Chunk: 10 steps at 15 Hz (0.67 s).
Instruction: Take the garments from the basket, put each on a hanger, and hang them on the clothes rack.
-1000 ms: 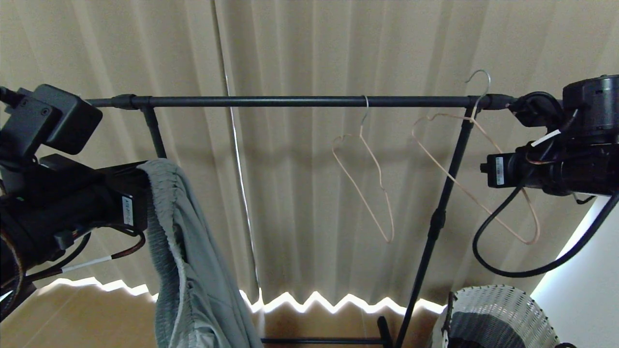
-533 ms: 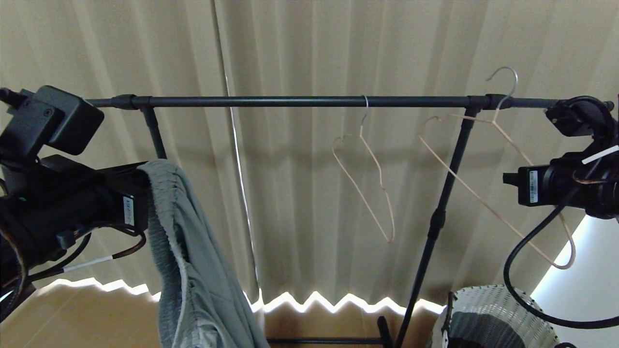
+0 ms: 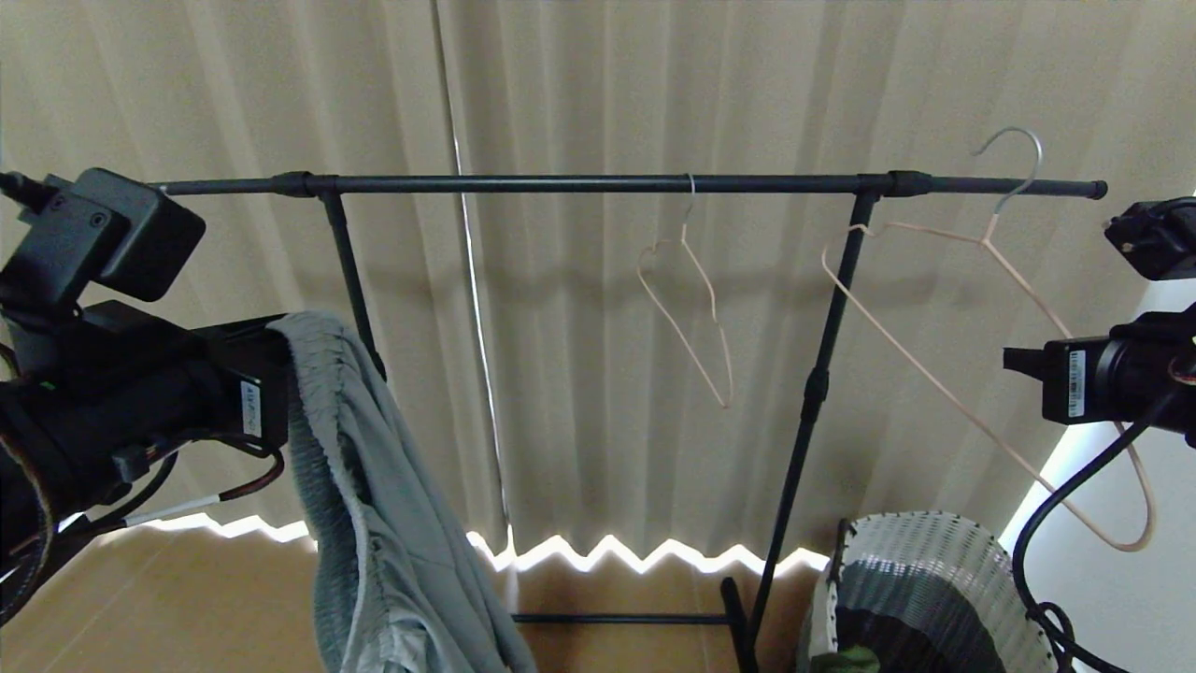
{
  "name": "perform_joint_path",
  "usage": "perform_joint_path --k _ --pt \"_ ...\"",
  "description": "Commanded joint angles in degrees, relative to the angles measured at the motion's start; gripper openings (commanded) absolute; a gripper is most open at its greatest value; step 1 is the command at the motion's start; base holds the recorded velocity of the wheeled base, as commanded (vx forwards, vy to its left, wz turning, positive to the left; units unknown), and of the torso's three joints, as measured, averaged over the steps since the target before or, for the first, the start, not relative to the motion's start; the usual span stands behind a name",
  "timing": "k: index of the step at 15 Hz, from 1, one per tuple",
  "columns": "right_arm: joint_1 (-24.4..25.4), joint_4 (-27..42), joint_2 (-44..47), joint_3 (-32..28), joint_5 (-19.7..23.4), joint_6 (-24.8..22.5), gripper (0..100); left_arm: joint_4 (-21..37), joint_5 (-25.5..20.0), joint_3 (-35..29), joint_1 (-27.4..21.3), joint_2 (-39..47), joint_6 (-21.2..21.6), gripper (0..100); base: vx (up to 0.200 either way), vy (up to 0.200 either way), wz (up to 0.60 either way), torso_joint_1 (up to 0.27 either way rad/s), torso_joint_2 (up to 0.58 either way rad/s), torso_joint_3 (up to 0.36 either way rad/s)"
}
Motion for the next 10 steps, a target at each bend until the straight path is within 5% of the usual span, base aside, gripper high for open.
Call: perform_joint_path --k 1,6,10 --pt "0.0 0.0 -0.9 0.6 0.0 0.0 0 0.0 0.0 0.1 0.0 0.2 0.0 0 0.0 0.0 0.0 0.0 0.0 0.0" --pt "4.5 -0.6 -3.5 4.1 0.5 0.7 0 0.0 0.1 3.0 0.0 0.6 -0.1 0 0.0 0.0 0.0 0.0 0.0 0.0" --pt "9.4 -10.2 -6.8 10.3 2.2 0.3 0 0.7 1.6 0.5 0.9 4.2 -0.3 0 0.0 0.0 0.0 0.0 0.0 0.0"
